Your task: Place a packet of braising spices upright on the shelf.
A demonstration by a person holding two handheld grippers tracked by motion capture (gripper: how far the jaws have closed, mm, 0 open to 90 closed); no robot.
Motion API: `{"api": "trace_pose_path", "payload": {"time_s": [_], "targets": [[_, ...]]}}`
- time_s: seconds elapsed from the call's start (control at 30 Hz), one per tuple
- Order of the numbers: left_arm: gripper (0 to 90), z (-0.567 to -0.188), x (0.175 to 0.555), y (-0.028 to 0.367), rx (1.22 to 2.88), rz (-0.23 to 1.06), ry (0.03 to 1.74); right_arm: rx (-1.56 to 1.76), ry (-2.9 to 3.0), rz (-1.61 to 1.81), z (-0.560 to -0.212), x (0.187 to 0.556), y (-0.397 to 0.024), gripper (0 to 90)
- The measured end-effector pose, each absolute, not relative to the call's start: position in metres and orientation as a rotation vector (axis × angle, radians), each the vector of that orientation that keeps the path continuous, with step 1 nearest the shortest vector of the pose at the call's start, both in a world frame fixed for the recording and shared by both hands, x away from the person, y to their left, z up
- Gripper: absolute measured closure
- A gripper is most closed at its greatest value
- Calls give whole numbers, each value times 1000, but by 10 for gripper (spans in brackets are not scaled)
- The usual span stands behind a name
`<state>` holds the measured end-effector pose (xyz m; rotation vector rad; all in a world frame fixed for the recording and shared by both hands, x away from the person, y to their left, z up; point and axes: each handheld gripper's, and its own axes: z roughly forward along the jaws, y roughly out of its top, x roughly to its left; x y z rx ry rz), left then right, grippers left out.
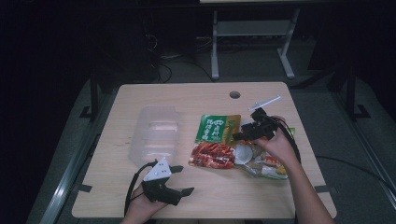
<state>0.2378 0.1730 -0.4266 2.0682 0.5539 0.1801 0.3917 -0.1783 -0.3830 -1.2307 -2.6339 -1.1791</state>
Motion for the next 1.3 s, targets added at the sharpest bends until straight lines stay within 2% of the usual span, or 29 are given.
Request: {"api": "trace_pose_path", "payload": {"time_s": [0.53,0.87,1.17,1.2,1.3], "targets": [[185,-427,238,170,2068,169,541,-1403,-2557,-1063,-407,429,-173,370],[185,-427,238,169,2070,174,550,-1522,-2456,-999,-423,443,-173,498],[185,-427,238,168,2080,168,536,-1549,-2431,-965,-433,449,-168,517],[185,-427,238,168,2080,169,535,-1549,-2427,-967,-432,449,-165,560],[185,-427,239,168,2075,171,536,-1566,-2437,-943,-433,450,-162,608]]}}
